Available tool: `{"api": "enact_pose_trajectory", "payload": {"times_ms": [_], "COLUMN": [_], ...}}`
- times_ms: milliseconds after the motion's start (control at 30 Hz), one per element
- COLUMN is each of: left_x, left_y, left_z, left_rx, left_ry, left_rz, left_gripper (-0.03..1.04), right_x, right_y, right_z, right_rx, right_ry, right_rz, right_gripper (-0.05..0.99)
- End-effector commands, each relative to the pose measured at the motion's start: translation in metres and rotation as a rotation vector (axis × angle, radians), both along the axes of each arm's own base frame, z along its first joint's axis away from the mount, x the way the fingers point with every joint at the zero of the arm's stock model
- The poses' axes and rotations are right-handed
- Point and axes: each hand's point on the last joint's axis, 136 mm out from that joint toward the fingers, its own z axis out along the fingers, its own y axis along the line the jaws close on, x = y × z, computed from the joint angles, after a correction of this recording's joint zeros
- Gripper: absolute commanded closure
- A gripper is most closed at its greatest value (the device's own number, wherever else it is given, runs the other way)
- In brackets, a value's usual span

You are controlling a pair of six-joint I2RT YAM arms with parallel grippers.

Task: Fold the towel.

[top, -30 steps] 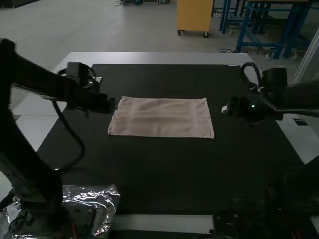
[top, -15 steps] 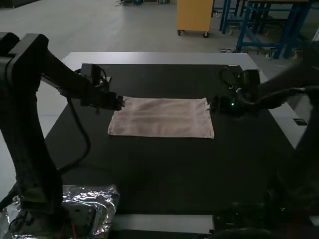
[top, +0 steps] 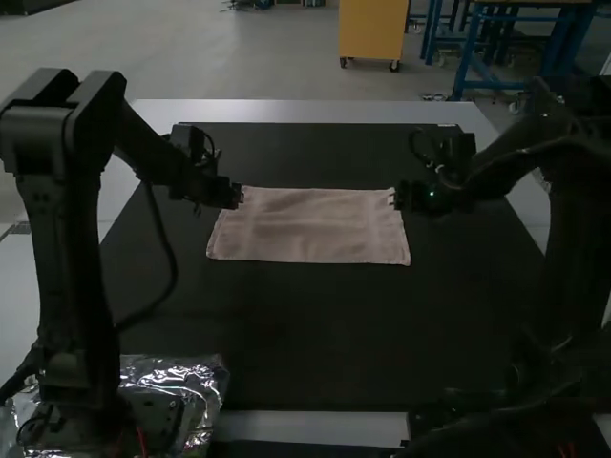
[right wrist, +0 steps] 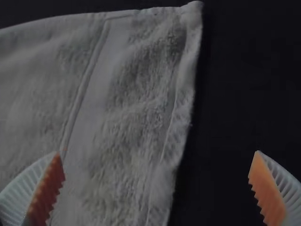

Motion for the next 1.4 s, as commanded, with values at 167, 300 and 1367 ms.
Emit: {"api": "enact_pose_trajectory", "payload": {"times_ms": [167,300,1367], "left_x": [0.028,0.033,0.031], "left_y": [0.015,0.018,0.014], "left_z": [0.007,0.0,-0.045], "left_rx": [0.013,0.013,-0.02], "left_ry": [-0.043,-0.035,0.032], "left_rz": [0.041,0.048,-0.017], "left_gripper": [0.05,0.05,0.99], "right_x": [0.033,0.043,0.044], "right_y": [0.009,0.015,0.012], "right_z": [-0.005,-0.008,-0.043], "right_rx": [-0.031,-0.053,-0.029], "right_ry": [-0.037,-0.05,0.024], "right_rz": [0.019,0.032,0.076], "right_gripper": [0.03,0.03,0.96]}}
